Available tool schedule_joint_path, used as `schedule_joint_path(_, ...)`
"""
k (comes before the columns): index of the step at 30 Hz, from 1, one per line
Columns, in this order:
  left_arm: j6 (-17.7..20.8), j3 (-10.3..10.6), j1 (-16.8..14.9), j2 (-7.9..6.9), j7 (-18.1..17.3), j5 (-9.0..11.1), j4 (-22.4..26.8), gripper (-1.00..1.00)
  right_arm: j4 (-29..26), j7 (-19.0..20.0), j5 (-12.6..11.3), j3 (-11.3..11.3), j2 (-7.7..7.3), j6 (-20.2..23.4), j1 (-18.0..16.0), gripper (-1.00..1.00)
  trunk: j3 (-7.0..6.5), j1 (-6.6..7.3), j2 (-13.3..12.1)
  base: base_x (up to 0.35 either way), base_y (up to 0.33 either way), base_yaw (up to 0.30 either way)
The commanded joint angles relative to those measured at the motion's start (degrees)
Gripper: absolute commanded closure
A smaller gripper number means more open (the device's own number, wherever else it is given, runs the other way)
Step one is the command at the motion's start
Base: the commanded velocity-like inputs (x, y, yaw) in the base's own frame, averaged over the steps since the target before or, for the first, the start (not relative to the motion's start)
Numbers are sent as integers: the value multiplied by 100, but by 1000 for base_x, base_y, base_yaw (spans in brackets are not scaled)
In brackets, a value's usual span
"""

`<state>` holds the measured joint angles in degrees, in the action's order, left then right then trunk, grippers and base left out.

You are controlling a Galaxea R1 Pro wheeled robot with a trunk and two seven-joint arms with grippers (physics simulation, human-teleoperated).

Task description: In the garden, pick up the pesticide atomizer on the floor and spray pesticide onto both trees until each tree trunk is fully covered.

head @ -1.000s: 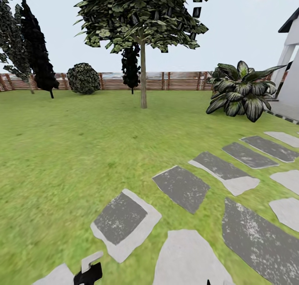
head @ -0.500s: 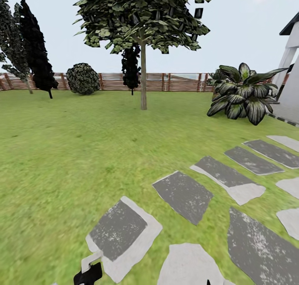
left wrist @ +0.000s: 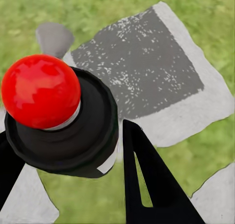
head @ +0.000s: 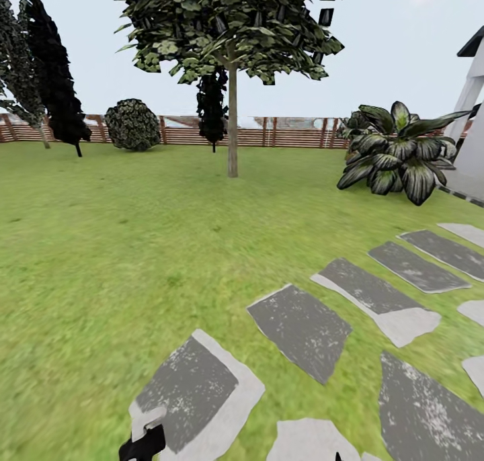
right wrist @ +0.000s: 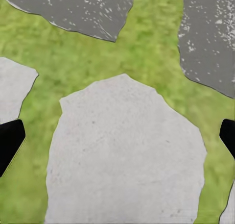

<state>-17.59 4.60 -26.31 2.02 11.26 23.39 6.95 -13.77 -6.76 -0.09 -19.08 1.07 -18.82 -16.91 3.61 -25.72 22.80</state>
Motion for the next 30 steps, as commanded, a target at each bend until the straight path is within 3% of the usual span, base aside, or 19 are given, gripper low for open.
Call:
schedule_joint_path(1, -16, 46, -5, 0, 46, 37, -1, 100, 4, -18, -2, 0, 4, -16, -5, -100, 12, -7, 12, 333, 0, 0)
schedule_joint_path(19, 10, 2, -5, -53, -39, 89, -40, 100, 5, -24, -8, -22, -15, -14, -5, -100, 12, -7, 12, 333, -58, 0)
schedule_joint_path(24, 18, -2, 2, -186, -75, 104, -89, 100, 7, -27, -8, -25, -33, -10, -5, -100, 12, -7, 12, 334, -19, 0)
schedule_joint_path(30, 14, 0, 7, -231, -79, 105, -97, 100, 13, -27, -14, -25, -43, -8, -5, -100, 12, -7, 12, 335, -3, 0)
